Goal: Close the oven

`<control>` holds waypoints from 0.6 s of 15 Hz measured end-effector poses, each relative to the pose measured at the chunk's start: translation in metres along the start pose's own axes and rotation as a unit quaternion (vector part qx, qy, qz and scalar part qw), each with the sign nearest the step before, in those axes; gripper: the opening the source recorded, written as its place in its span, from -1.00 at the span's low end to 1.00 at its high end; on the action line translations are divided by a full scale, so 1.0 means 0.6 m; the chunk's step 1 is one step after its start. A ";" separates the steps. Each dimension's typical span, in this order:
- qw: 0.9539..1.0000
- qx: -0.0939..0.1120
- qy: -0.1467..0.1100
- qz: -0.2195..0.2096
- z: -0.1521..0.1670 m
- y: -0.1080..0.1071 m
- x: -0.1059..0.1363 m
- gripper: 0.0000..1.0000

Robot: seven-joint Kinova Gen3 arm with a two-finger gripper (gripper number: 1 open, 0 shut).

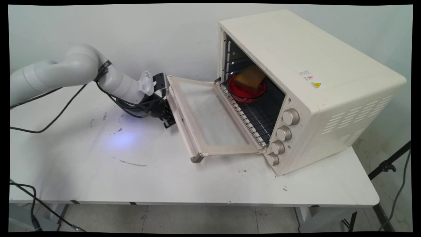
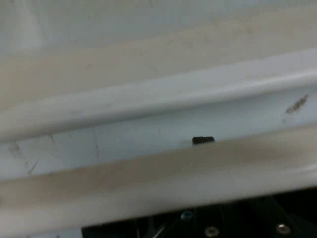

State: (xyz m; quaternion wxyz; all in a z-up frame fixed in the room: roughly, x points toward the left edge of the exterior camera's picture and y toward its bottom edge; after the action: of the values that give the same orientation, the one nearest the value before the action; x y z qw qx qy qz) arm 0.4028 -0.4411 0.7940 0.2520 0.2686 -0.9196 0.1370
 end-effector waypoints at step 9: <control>0.999 -0.007 0.038 -0.026 -0.016 0.026 0.045 -1.00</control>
State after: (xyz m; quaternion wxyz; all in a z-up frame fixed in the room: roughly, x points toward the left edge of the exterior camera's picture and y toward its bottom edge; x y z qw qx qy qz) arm 0.3785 -0.4361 0.8148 0.2916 0.2857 -0.9030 0.1343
